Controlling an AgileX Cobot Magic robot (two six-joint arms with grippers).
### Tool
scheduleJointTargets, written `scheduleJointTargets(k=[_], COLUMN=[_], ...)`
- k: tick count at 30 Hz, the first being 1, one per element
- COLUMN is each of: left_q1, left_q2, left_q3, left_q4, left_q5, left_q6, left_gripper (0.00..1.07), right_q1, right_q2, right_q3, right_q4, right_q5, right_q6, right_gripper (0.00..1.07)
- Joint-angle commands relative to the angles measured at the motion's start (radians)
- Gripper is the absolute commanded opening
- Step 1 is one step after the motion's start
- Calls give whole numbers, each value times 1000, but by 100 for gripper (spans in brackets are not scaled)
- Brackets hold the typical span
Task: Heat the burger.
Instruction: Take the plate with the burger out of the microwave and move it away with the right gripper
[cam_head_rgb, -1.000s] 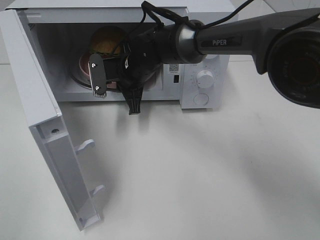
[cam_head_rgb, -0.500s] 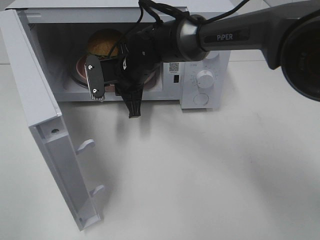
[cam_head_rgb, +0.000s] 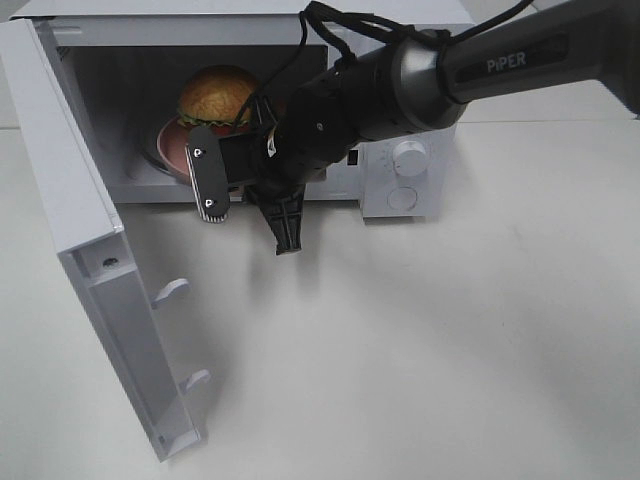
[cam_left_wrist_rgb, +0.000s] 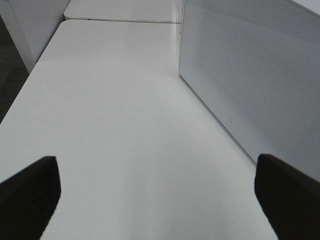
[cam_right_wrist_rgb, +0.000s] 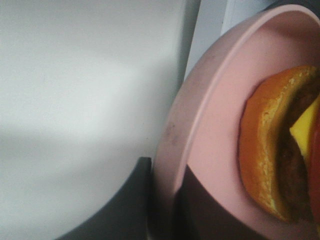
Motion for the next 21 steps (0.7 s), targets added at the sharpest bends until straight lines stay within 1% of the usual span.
scheduleJointTargets(k=[1, 2, 3, 4, 6, 7, 8, 10, 13, 15, 18, 20, 21], left_q1=[4, 4, 4, 4, 4, 4, 4, 4, 4, 4, 4, 4, 4], left_q2=[-18, -18, -18, -18, -18, -18, -18, -18, -18, -18, -18, -18, -18], left_q3=[2, 2, 2, 2, 2, 2, 2, 2, 2, 2, 2, 2, 2], left_q4=[1, 1, 1, 1, 1, 1, 1, 1, 1, 1, 1, 1, 1], left_q5=[-16, -16, -16, -16, -16, -16, -16, -16, -16, -16, -16, -16, -16], left_q6=[-6, -6, -6, -6, -6, -6, -6, -6, -6, -6, -6, -6, -6], left_gripper=[98, 98, 98, 98, 98, 98, 98, 98, 98, 98, 98, 98, 98], right_q1=[2, 2, 2, 2, 2, 2, 2, 2, 2, 2, 2, 3, 3], right_q2=[-44, -66, -66, -86, -94, -113, -113, -151, -160, -205, -216, -256, -256], right_q3=[13, 54, 54, 90, 104, 133, 133, 196, 210, 282, 300, 369, 369], right_q4=[-17, -17, -17, -17, -17, -25, -25, -51, -52, -61, -61, -66, -66], right_q5=[-98, -135, -135, -165, -174, -180, -180, -210, -222, -271, -280, -309, -309], right_q6=[-2, -2, -2, -2, -2, -2, -2, -2, -2, -2, -2, -2, -2], right_gripper=[0, 0, 0, 0, 0, 0, 0, 0, 0, 0, 0, 0, 0])
